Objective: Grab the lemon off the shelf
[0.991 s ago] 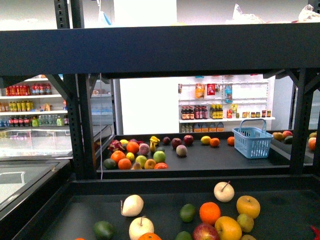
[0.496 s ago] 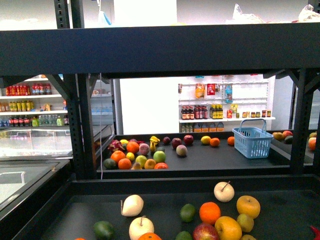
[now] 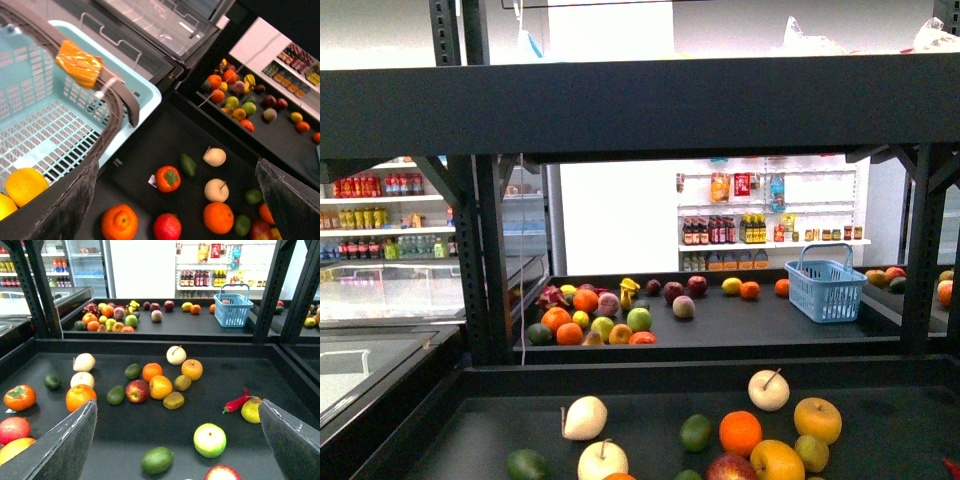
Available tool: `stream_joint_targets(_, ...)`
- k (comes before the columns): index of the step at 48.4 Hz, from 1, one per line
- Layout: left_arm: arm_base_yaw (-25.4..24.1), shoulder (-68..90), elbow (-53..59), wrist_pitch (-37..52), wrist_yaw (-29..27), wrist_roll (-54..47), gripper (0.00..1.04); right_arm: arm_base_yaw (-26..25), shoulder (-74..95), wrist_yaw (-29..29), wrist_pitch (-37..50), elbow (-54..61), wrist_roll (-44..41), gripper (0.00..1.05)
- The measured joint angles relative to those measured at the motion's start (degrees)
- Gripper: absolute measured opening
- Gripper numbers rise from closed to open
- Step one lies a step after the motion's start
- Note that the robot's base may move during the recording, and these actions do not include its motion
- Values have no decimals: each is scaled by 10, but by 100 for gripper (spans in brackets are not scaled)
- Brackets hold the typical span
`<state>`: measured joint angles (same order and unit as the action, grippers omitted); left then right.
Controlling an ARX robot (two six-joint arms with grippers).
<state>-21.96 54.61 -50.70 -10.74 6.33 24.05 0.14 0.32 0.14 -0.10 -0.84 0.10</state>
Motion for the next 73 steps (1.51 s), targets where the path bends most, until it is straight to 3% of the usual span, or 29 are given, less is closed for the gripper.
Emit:
stream_joint_targets(4, 57, -81, 77, 43, -36, -82, 97, 0, 0, 0, 0, 0, 0, 97)
stream_joint_targets(6, 69, -108, 113, 90, -3, -120, 92, 0, 0, 0, 0, 0, 0, 97)
stream_joint_targets(8, 106, -161, 189, 175, 17, -175, 80, 0, 0, 0, 0, 0, 0, 97)
stream_joint_targets(13, 208, -247, 328, 236, -52, -220, 53, 0, 0, 0, 0, 0, 0, 97)
stream_joint_targets(22, 218, -304, 407, 248, -63, -231, 3, 0, 0, 0, 0, 0, 0, 97)
stream_joint_targets(53, 218, -445, 500, 208, -63, -234, 2, 0, 0, 0, 0, 0, 0, 97)
stream_joint_targets(57, 219, -522, 500, 117, -63, -235, 2, 0, 0, 0, 0, 0, 0, 97)
stream_joint_targets(69, 219, -542, 500, 108, -63, -235, 2, 0, -1, -1, 0, 0, 0, 97)
stream_joint_targets(73, 219, -542, 500, 108, -63, -235, 14, 0, -1, -2, 0, 0, 0, 97)
